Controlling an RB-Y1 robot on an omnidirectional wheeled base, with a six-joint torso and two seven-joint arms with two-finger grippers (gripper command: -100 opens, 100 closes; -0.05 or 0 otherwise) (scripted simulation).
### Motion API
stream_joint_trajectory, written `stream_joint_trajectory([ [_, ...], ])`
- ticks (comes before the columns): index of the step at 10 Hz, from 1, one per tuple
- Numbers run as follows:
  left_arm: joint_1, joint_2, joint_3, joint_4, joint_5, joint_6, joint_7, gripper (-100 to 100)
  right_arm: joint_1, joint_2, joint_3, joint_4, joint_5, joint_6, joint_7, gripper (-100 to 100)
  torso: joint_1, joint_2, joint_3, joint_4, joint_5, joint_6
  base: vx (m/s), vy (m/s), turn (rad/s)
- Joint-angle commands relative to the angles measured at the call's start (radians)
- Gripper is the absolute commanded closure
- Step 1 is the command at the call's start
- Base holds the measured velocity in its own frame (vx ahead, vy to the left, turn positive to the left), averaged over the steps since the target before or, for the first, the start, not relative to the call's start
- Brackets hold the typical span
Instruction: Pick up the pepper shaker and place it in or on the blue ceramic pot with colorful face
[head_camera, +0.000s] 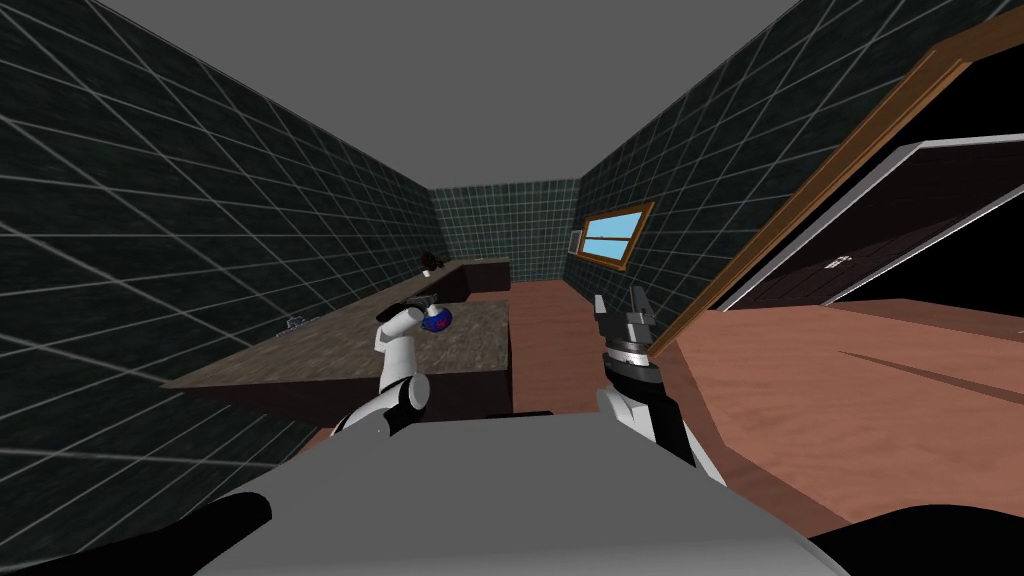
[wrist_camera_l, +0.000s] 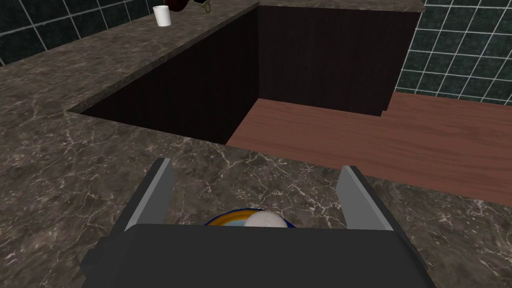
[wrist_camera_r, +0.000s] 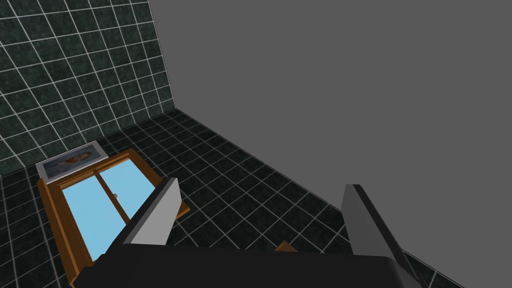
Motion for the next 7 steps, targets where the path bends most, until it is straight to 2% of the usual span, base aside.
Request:
stream_joint_trajectory([
  [1, -0.018, 0.012, 0.005, -0.008, -0.010, 0.029, 0.009, -100, 0.000, 0.000, 0.000, 0.000, 0.000, 0.000, 0.000, 0, 0.000, 0.000, 0.000, 0.000, 0.000, 0.000, -0.005, -0.038, 0.009],
  [2, -0.013, 0.009, 0.002, 0.003, -0.005, 0.013, 0.004, -100, 0.000, 0.000, 0.000, 0.000, 0.000, 0.000, 0.000, 0, 0.000, 0.000, 0.000, 0.000, 0.000, 0.000, -0.002, -0.016, 0.002],
  [3, -0.015, 0.010, 0.002, 0.004, -0.006, 0.015, 0.005, 0, 0.000, 0.000, 0.000, 0.000, 0.000, 0.000, 0.000, 0, 0.002, 0.000, 0.000, 0.000, 0.000, 0.000, 0.000, 0.000, 0.000],
  [7, -0.015, 0.010, 0.002, 0.004, -0.006, 0.015, 0.005, 0, 0.000, 0.000, 0.000, 0.000, 0.000, 0.000, 0.000, 0, 0.003, 0.000, 0.000, 0.000, 0.001, 0.000, 0.000, 0.000, 0.000],
])
